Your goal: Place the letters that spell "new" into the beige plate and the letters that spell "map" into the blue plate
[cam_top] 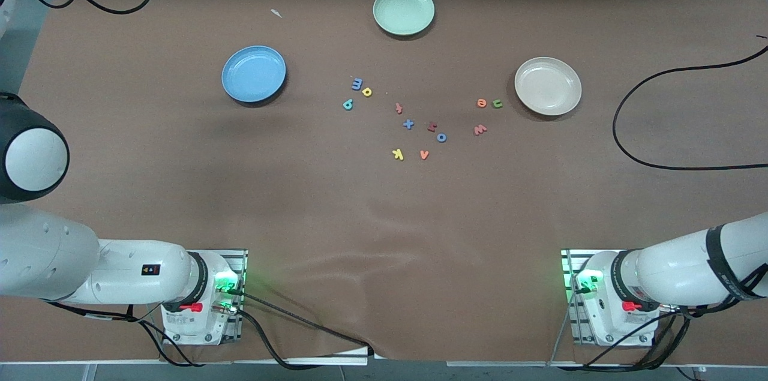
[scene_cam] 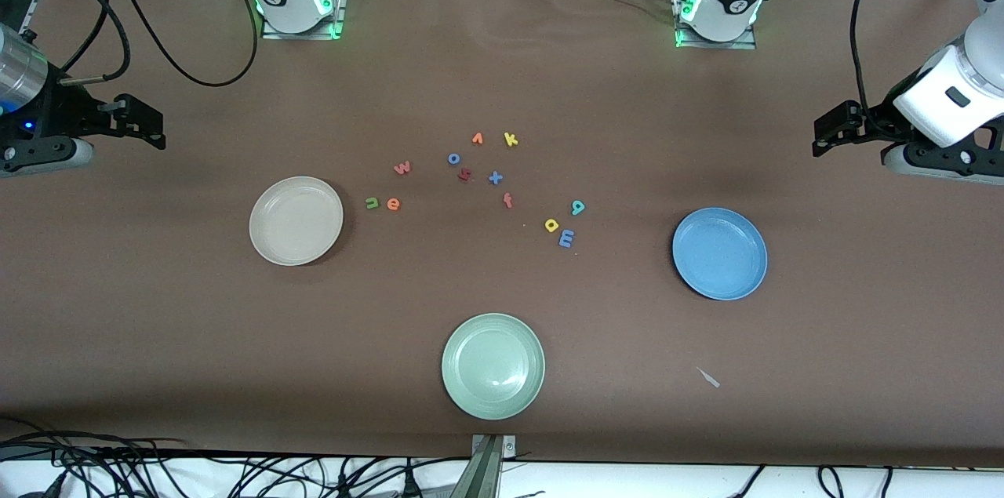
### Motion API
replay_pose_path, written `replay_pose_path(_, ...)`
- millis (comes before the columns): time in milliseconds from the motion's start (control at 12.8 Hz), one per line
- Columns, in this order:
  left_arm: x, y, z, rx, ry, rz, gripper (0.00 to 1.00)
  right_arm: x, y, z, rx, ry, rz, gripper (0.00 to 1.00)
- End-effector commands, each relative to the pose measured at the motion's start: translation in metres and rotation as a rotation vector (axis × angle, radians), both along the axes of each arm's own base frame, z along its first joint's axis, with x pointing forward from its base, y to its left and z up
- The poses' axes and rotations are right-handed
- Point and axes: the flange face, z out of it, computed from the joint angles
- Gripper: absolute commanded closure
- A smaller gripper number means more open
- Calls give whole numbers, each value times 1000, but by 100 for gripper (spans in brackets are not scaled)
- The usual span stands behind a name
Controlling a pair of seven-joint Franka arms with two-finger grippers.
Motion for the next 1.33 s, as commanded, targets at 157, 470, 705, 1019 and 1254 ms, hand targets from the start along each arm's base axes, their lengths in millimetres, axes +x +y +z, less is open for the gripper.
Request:
replay_pose_path(157,4,0,5,-6,7,-7,0,1,0,3,6,4,-11,0)
replay_pose_path(470,4,0,5,-6,8,-6,0,1,1,2,6,6,-10,0)
replay_pose_path(705,4,3,5,-6,9,-1,0,1,1,2,6,7,-10,0)
replay_pose_path(1019,3,-2,4,-4,18,-8,0,1,0,2,6,7,-8,0)
replay_pose_path(1254,4,-5,1,-7,23,-7,0,1,0,2,6,8,-7,0)
